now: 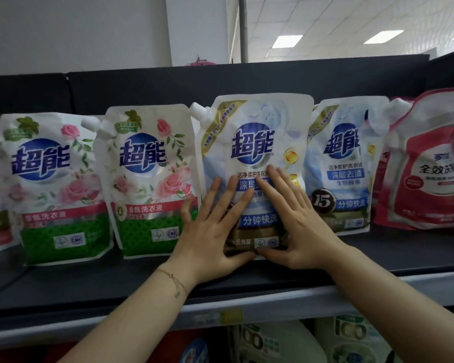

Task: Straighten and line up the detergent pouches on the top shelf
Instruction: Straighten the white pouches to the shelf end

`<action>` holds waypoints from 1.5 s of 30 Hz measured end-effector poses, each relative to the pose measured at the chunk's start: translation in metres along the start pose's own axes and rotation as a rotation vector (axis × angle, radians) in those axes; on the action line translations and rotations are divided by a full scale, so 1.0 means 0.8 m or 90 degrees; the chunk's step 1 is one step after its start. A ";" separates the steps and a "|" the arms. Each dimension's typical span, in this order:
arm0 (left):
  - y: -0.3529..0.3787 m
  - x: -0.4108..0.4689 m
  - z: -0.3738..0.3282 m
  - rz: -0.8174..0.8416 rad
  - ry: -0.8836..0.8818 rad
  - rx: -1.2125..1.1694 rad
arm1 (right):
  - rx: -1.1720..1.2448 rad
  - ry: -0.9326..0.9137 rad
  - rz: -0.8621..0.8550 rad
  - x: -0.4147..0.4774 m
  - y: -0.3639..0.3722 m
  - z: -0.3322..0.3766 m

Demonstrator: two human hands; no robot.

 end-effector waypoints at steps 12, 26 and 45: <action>0.004 -0.001 0.003 0.033 -0.002 0.013 | -0.093 0.041 0.043 0.002 0.006 -0.004; 0.001 0.013 0.010 0.260 -0.096 0.086 | -0.194 0.128 0.204 0.019 0.014 -0.008; -0.027 0.098 -0.136 -0.002 0.211 0.038 | -0.137 0.177 0.074 -0.081 -0.096 -0.089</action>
Point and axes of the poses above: each hand's wrist, its own x-axis towards the middle knuckle, its own y-axis out of the palm, z = x × y, the point moved 3 cm from there along x, towards the middle knuckle, and after that the axes turned 3 degrees about -y, right-handed, at the moved point
